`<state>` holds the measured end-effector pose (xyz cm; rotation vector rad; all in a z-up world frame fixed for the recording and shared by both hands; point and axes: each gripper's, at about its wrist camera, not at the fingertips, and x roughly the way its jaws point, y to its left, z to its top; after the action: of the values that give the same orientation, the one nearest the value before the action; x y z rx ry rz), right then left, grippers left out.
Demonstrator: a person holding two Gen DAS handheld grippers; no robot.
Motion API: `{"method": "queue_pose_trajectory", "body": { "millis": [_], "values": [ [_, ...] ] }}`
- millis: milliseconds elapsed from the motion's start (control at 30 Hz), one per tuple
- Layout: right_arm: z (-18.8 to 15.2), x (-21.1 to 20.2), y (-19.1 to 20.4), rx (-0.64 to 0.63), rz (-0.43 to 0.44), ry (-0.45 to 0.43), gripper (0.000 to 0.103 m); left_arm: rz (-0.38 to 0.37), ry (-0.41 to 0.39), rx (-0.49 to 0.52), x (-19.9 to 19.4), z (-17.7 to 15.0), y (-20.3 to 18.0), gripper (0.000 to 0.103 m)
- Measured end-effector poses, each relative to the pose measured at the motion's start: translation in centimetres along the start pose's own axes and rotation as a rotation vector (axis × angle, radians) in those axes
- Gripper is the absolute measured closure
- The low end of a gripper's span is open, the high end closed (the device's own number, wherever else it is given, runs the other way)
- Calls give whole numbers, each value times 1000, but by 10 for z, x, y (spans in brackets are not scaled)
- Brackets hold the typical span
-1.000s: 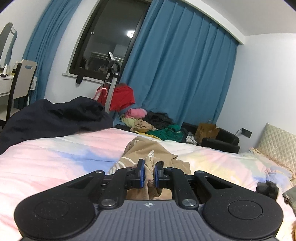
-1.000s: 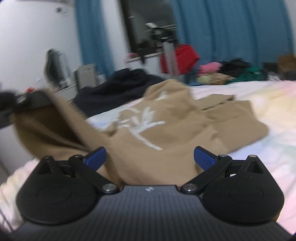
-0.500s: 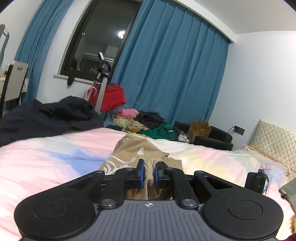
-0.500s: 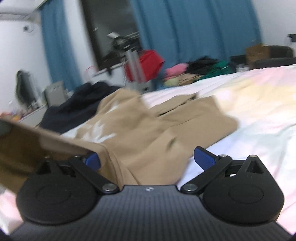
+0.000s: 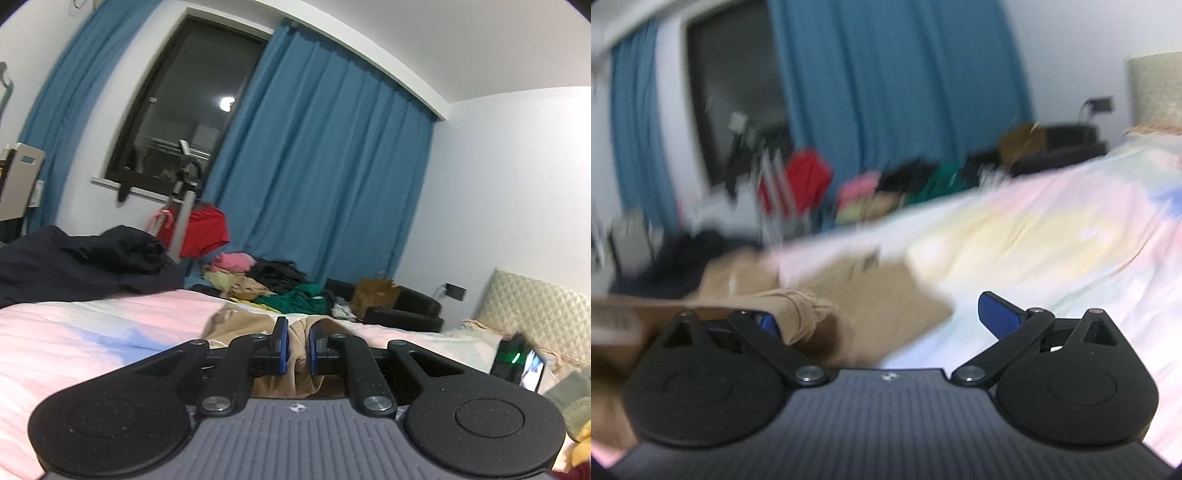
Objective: Fold clothes
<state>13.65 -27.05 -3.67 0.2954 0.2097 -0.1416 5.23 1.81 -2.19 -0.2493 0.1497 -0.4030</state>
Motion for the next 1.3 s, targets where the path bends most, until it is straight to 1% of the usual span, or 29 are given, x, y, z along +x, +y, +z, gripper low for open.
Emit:
{"method": "queue_pose_trajectory", "body": {
  "millis": [100, 133, 167, 200, 233, 267, 367, 400, 433, 500, 533, 600, 700, 800, 900, 1033, 1067, 1167, 1267, 1300],
  "values": [
    [19, -19, -9, 26, -27, -127, 0, -62, 28, 48, 5, -5, -12, 91],
    [23, -22, -11, 26, -39, -147, 0, -95, 50, 66, 8, -9, -17, 91],
    [26, -21, -13, 22, -53, -144, 0, -119, 64, 84, 9, -13, -21, 91],
    [28, -20, -15, 19, -67, -142, 0, -128, 64, 103, 9, -16, -26, 91],
    [29, -17, -17, 13, -78, -119, 0, -136, 66, 118, 9, -19, -30, 91],
    [28, -8, -18, 0, -84, -62, 0, -138, 67, 123, 10, -20, -31, 91],
    [10, 26, -18, -62, -77, 153, 0, -135, 66, 96, 12, -22, -29, 91],
    [2, 36, -18, -82, -81, 211, 0, -128, 68, 81, 13, -23, -27, 91],
    [-5, 42, -17, -92, -99, 239, 1, -120, 72, 67, 14, -23, -24, 91],
    [-9, 43, -17, -84, -116, 240, 2, -100, 88, 50, 17, -24, -19, 91],
    [-7, 41, -17, -78, -116, 218, 2, -90, 99, 46, 19, -24, -17, 91],
    [2, 32, -17, -69, -127, 147, 2, -71, 138, 60, 25, -24, -15, 91],
    [13, 21, -19, -57, -127, 42, 2, -73, 243, 84, 38, -34, -15, 91],
    [22, 10, -20, -57, -121, -42, 2, -47, 343, 143, 51, -50, -17, 90],
    [25, 0, -18, -82, -110, -93, 2, -8, 417, 196, 61, -67, -18, 87],
    [29, -14, -13, -114, -90, -155, 2, 55, 474, 278, 73, -84, -19, 79],
    [30, -17, -12, -121, -85, -169, 2, 64, 489, 289, 77, -87, -18, 78],
    [31, -25, -7, -145, -84, -205, 2, 74, 545, 294, 83, -94, -16, 71],
    [32, -28, -5, -166, -88, -215, 2, 90, 592, 327, 87, -102, -15, 65],
    [32, -28, -5, -172, -91, -216, 2, 96, 606, 348, 89, -105, -16, 61]
  ]
}}
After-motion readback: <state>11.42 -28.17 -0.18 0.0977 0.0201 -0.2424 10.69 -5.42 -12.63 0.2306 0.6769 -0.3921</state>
